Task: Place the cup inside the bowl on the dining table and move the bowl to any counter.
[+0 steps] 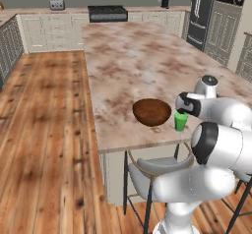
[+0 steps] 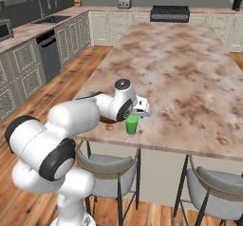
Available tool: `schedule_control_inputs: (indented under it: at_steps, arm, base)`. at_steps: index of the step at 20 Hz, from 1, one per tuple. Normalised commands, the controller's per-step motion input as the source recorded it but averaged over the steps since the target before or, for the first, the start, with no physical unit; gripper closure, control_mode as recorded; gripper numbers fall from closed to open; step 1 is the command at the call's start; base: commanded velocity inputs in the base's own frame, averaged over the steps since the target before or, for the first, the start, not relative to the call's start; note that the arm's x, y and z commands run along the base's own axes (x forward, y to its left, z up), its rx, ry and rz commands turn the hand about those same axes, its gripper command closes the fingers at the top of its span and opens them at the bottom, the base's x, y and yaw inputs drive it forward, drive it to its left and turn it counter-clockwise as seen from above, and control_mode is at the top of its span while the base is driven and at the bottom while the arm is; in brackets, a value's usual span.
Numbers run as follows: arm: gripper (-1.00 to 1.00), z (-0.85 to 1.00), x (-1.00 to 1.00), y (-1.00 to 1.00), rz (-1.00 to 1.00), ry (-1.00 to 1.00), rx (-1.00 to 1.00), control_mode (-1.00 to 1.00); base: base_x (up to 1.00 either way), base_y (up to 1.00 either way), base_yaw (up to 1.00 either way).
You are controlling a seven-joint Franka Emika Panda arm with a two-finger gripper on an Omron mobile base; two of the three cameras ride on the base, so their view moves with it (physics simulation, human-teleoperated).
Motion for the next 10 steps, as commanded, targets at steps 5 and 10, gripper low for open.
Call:
schedule_control_inputs:
  at_steps: [5,10]
  arm:
    - [-1.00,0.00,0.29,-0.23,0.00,0.00,0.00,-1.00]
    - [-1.00,0.00,0.22,-0.12,0.00,0.00,0.00,-1.00]
  base:
    - [0.00,0.00,0.00]
    - [0.00,0.00,0.00]
